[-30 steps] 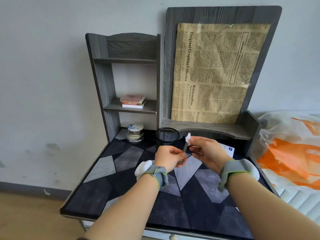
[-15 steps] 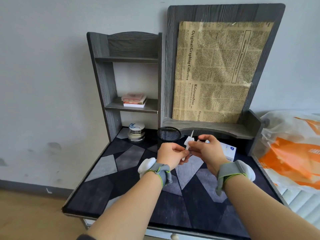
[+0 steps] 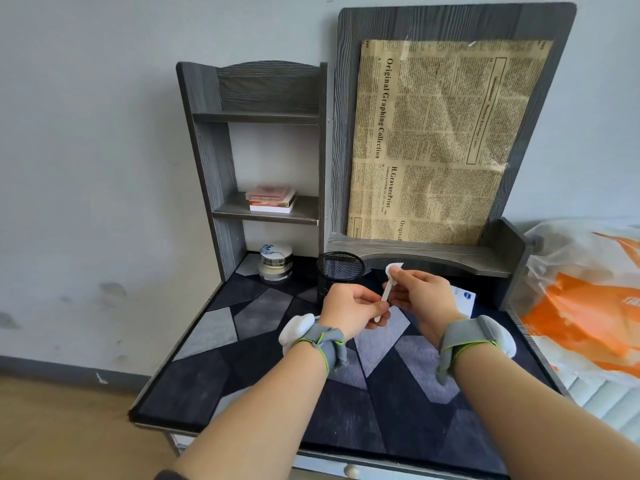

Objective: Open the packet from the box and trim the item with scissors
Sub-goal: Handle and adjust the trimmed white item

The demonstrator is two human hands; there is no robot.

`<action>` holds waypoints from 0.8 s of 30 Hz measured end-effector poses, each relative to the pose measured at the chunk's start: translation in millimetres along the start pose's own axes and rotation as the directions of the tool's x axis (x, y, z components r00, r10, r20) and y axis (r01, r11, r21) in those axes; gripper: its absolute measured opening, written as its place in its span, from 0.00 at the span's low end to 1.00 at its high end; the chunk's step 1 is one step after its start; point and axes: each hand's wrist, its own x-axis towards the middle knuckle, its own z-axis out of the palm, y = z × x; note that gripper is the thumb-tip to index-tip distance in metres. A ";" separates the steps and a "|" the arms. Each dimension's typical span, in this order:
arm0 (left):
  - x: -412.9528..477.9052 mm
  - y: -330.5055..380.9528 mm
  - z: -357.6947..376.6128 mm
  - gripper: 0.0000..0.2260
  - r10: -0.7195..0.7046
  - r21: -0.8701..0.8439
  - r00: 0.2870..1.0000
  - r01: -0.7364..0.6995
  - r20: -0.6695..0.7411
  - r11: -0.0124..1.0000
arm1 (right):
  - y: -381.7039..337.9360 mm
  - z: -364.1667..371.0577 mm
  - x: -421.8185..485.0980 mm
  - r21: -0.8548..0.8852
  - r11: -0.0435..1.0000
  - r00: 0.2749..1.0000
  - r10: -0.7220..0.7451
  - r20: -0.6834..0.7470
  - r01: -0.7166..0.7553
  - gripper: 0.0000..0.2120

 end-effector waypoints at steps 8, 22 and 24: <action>-1.9 -3.9 0.5 0.06 0.067 0.223 0.992 -0.042 -0.104 0.974 | -2.3 1.9 -4.7 -0.063 0.998 0.999 0.012 -0.039 -0.014 0.09; 1.2 -7.7 -9.2 0.07 0.348 0.727 0.921 -0.117 -0.176 0.677 | -1.6 5.6 0.5 -0.147 0.989 0.984 -0.036 -0.175 0.010 0.15; 4.0 -14.0 -11.8 0.06 0.302 0.652 0.930 -0.098 -0.209 0.752 | -3.2 2.4 2.8 -0.123 0.992 0.975 -0.027 -0.223 -0.001 0.12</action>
